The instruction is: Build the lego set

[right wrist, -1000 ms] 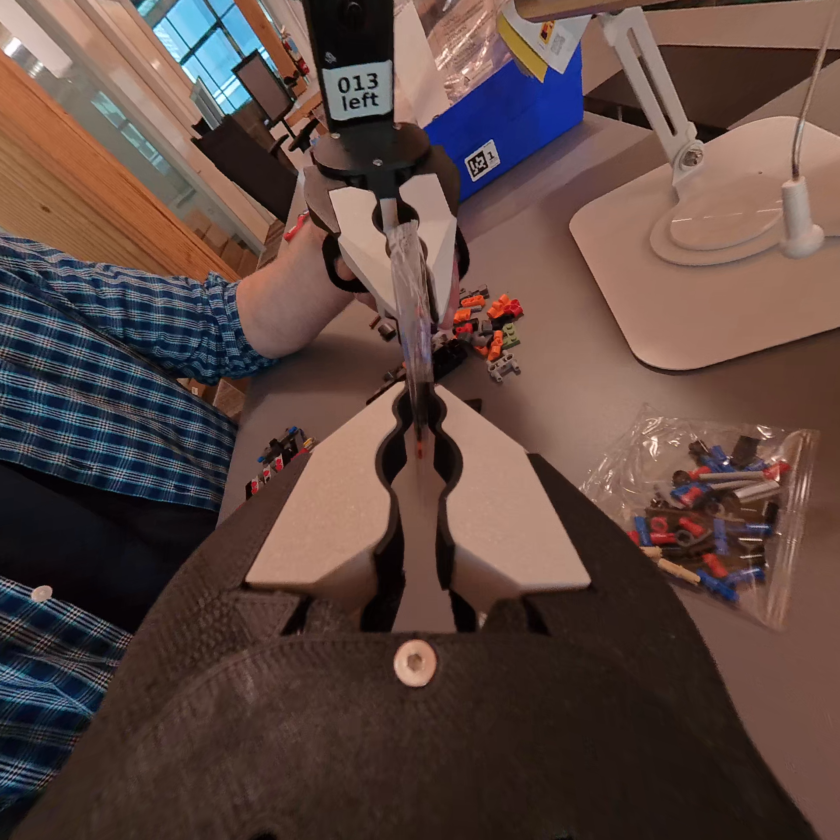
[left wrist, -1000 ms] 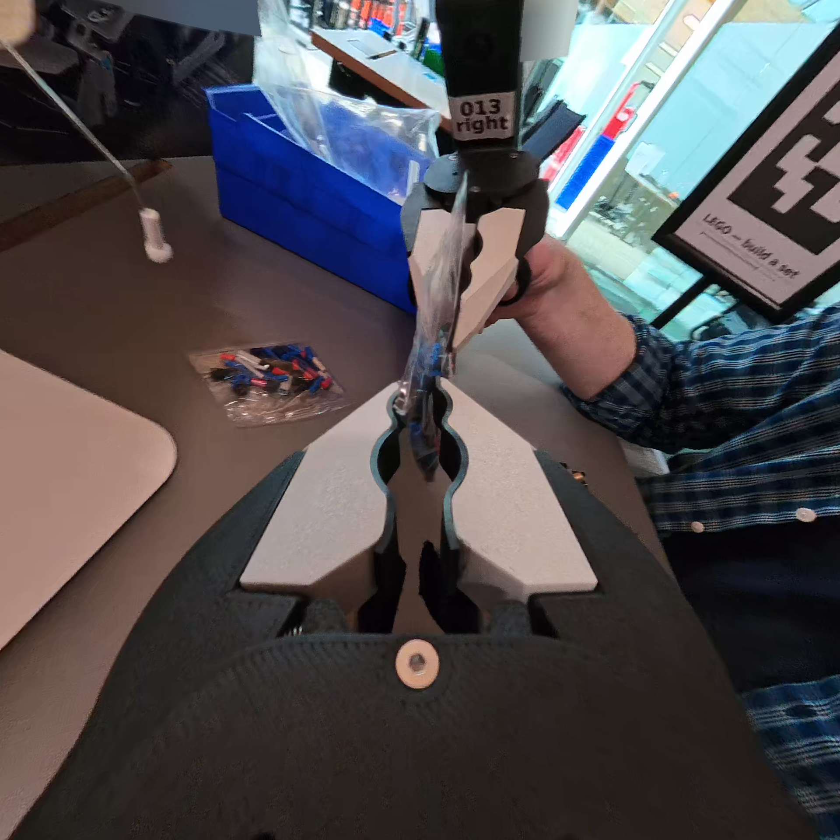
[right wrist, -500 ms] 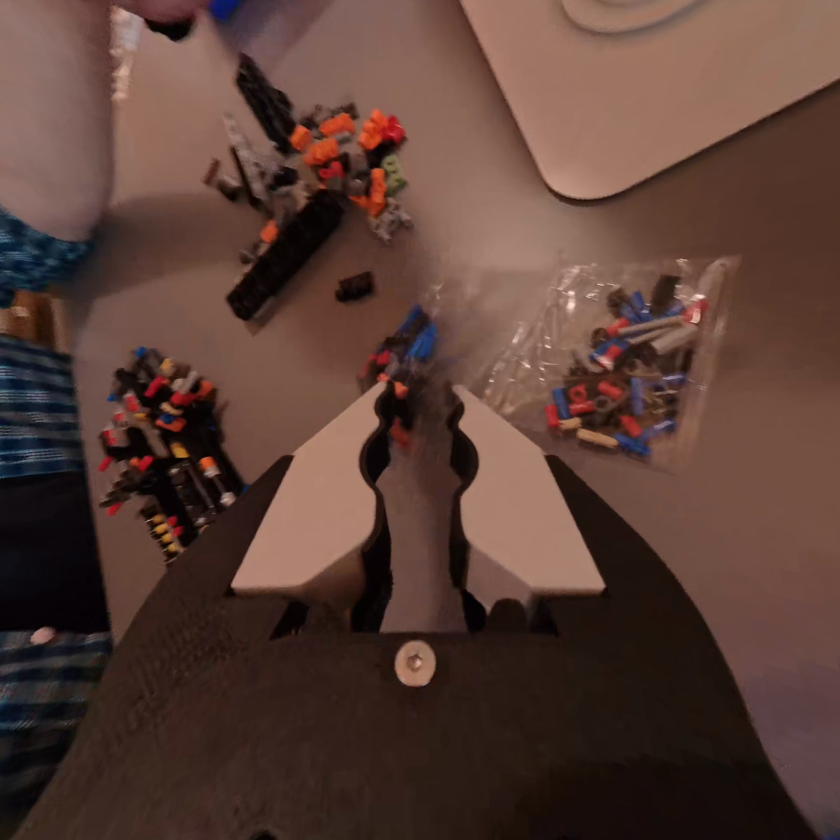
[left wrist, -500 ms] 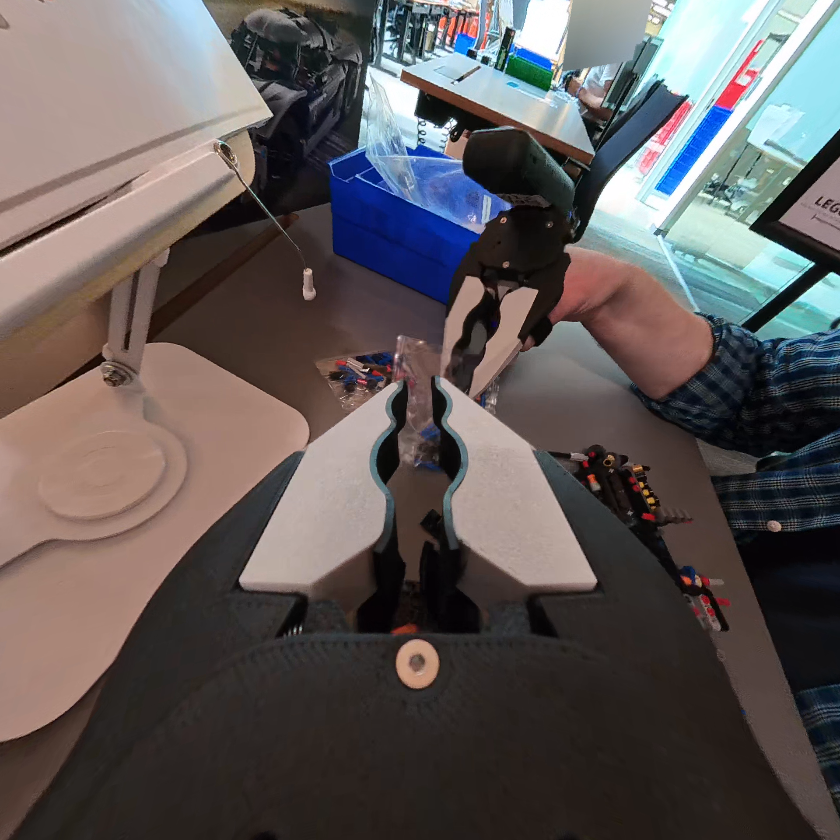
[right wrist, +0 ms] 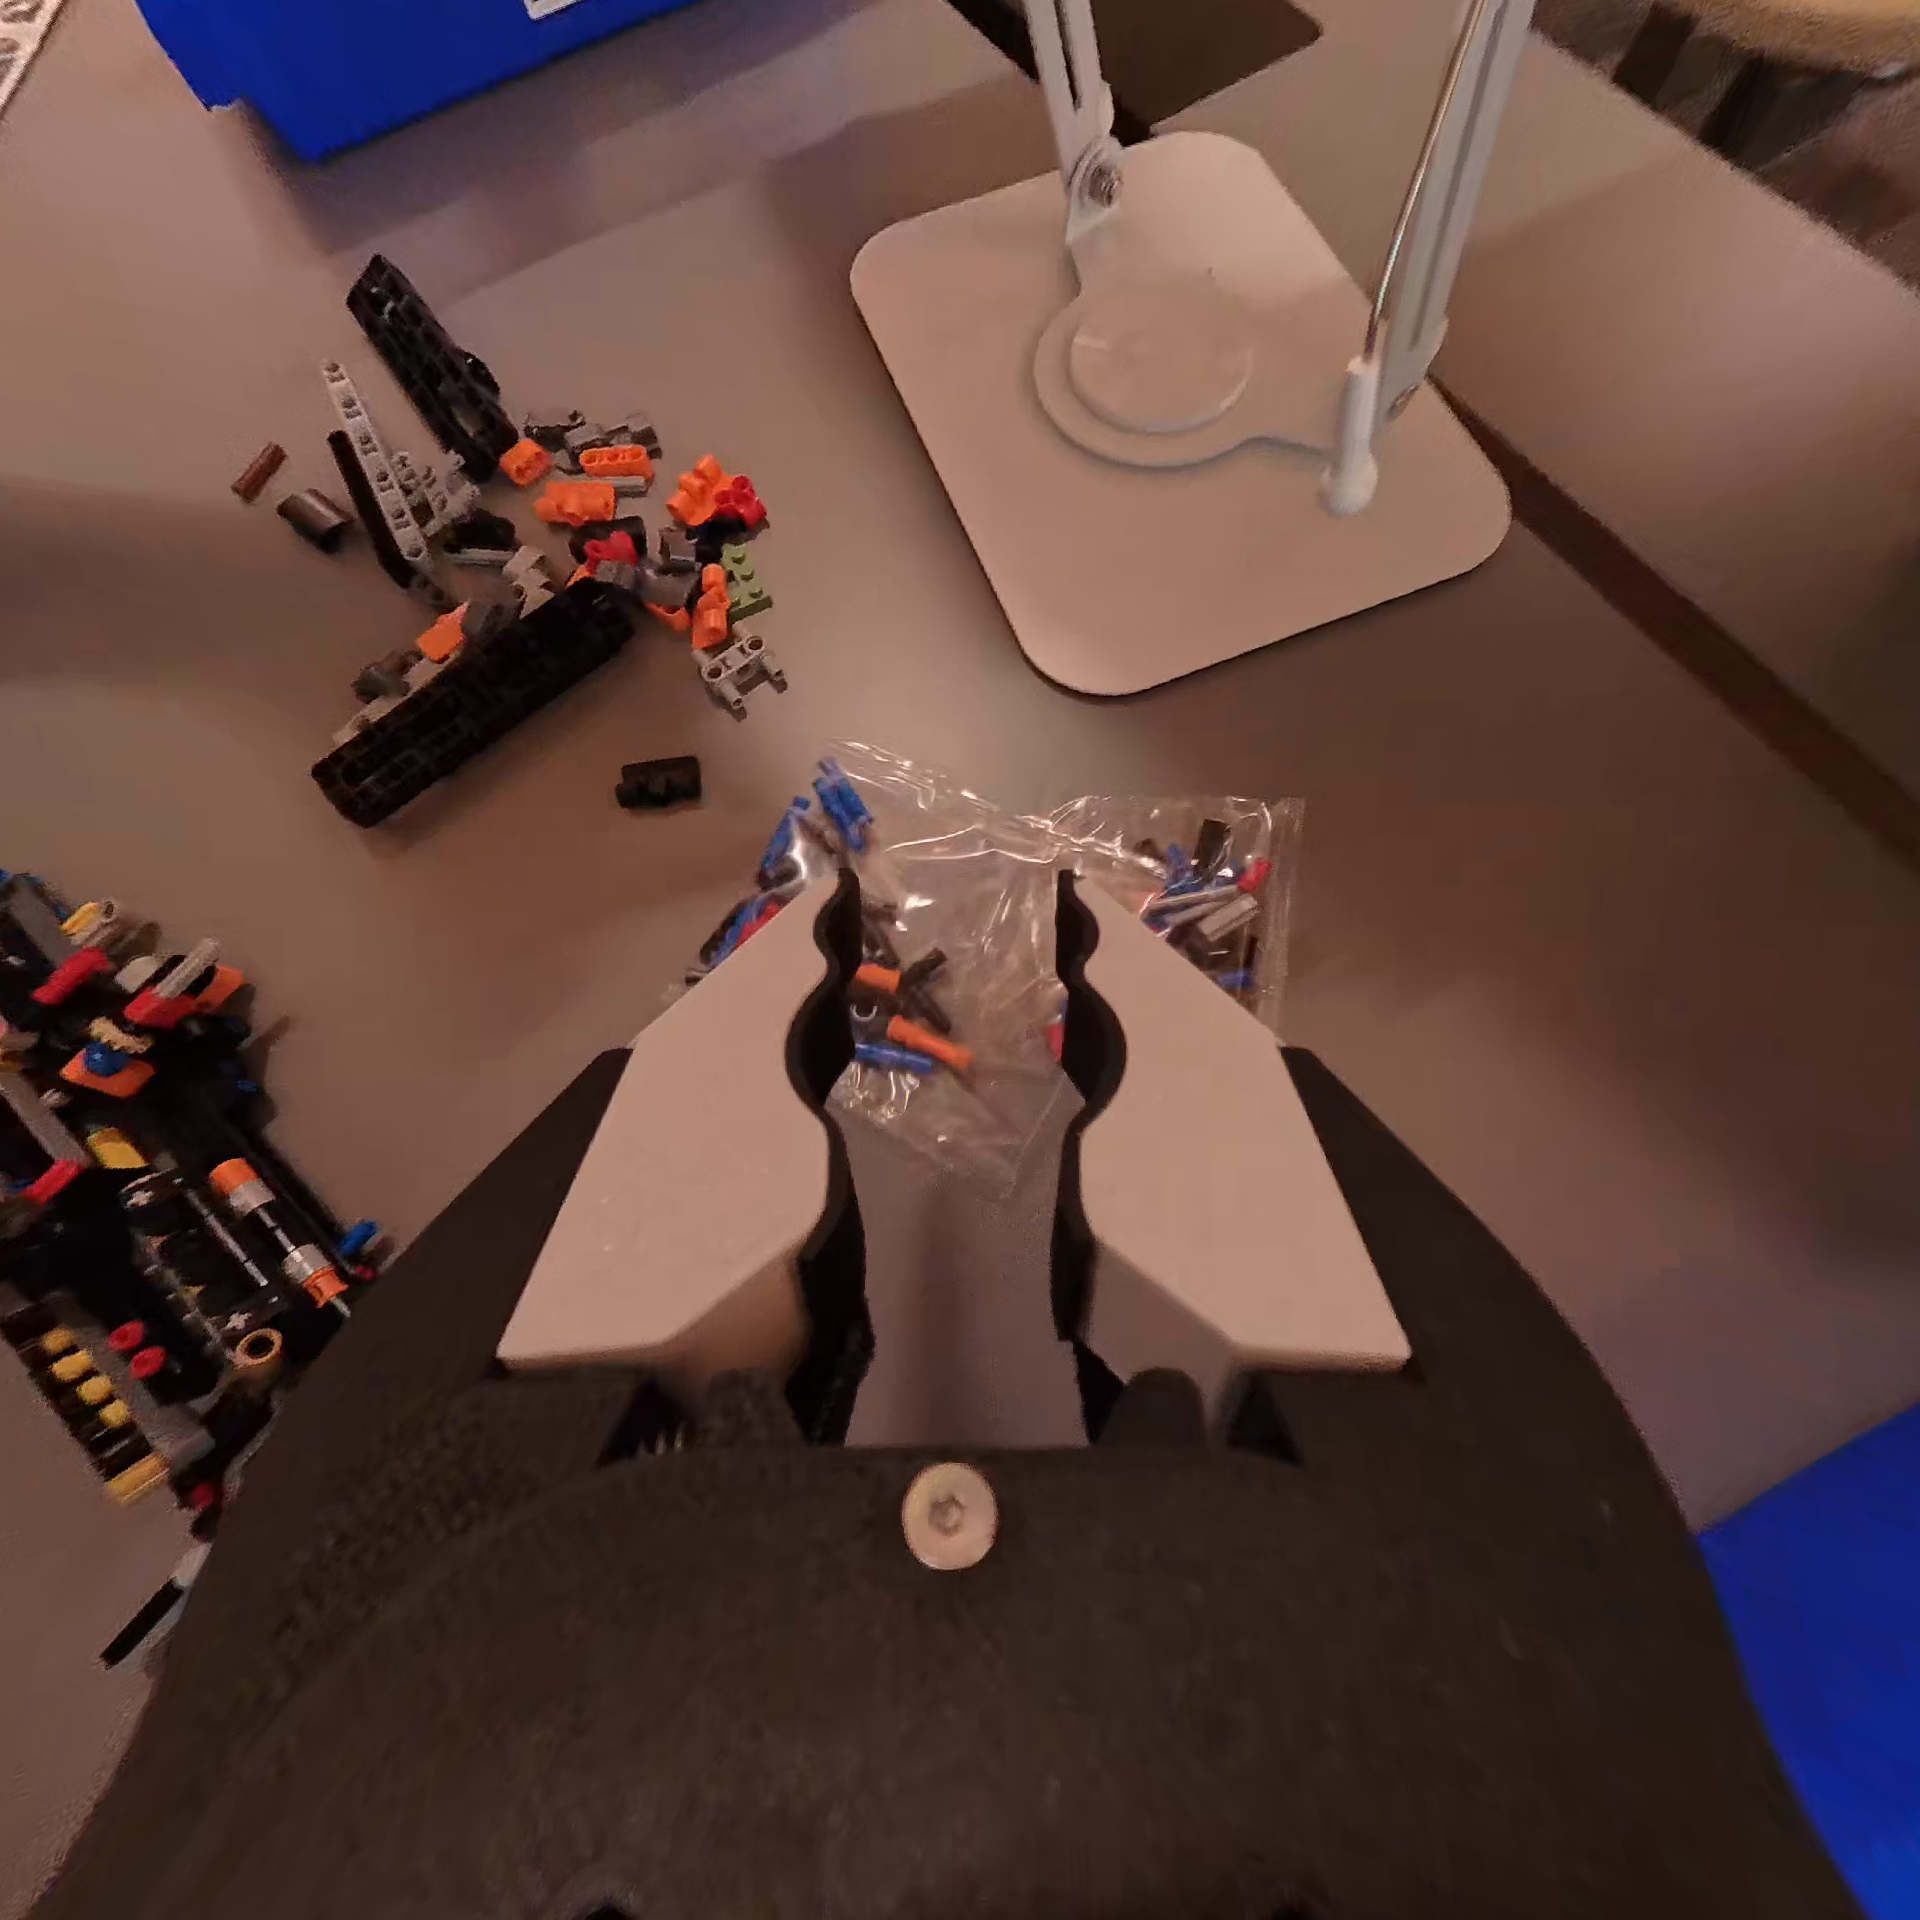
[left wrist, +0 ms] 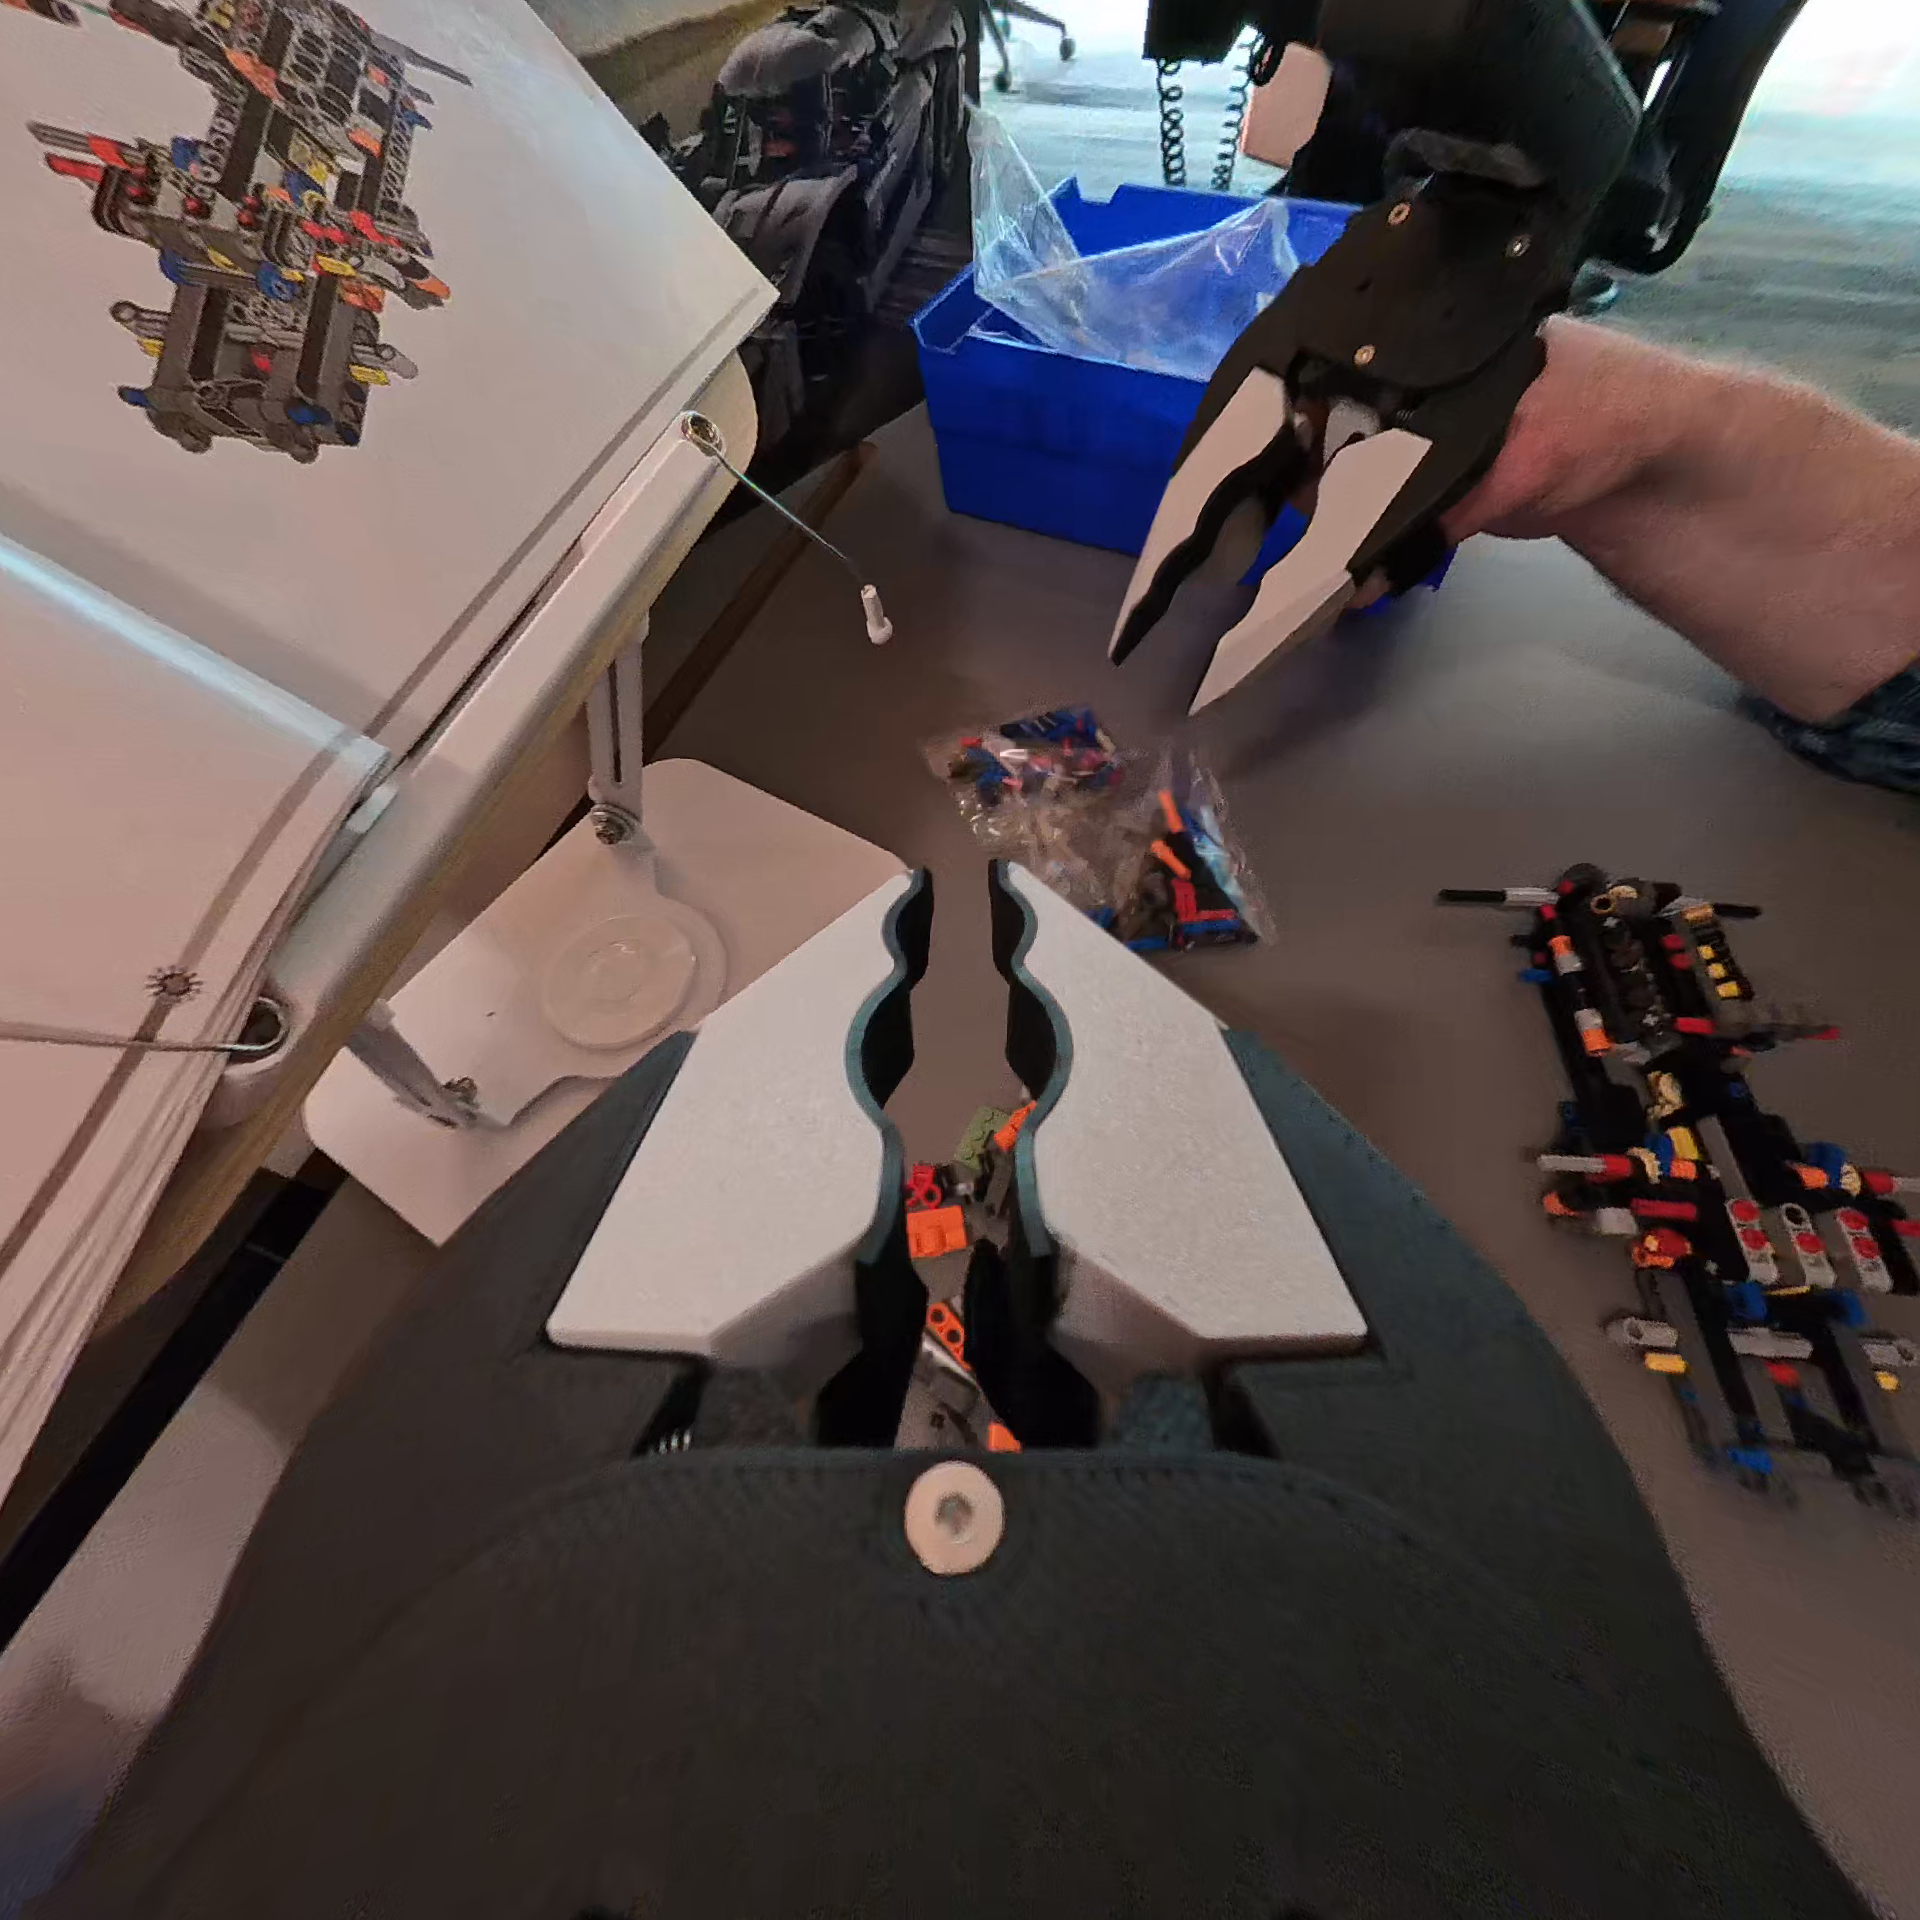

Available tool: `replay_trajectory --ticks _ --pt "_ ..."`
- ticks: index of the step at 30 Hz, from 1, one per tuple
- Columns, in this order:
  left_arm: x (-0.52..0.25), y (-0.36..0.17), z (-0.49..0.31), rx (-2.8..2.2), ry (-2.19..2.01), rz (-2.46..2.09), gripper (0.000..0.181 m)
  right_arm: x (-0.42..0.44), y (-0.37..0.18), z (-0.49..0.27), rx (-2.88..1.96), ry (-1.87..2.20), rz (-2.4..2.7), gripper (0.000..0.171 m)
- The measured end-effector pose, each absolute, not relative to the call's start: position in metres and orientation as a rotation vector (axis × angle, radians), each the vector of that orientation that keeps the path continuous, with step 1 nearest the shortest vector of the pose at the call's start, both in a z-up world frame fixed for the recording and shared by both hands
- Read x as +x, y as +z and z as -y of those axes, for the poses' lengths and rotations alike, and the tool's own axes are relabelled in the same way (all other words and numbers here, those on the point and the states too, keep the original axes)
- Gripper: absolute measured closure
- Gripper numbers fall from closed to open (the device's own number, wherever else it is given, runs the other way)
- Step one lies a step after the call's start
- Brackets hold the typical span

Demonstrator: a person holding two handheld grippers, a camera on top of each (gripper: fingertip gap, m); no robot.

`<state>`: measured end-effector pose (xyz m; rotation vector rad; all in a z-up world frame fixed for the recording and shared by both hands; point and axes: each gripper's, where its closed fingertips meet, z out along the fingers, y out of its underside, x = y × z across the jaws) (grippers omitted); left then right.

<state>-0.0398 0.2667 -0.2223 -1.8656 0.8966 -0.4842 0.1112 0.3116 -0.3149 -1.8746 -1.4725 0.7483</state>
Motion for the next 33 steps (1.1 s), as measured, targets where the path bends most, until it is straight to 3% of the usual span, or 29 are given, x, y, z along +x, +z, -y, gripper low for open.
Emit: replay_trajectory --ticks 7,16,23,33 --pt "-0.062 -0.236 -0.255 -1.930 -0.324 -0.927 0.172 0.107 -0.304 -0.310 -1.762 0.672 1.506 0.139" --pt "-0.118 -0.326 -0.222 -2.177 -0.160 -0.943 0.173 0.085 -0.328 -0.276 -1.696 0.762 1.700 0.145" --pt "-0.143 -0.367 -0.200 -2.266 -0.165 -0.903 0.176 0.080 -0.343 -0.272 -1.721 0.796 1.736 0.153" --pt "-0.172 -0.394 -0.181 -2.379 0.008 -0.973 0.181 0.082 -0.359 -0.272 -1.755 0.793 1.766 0.154"
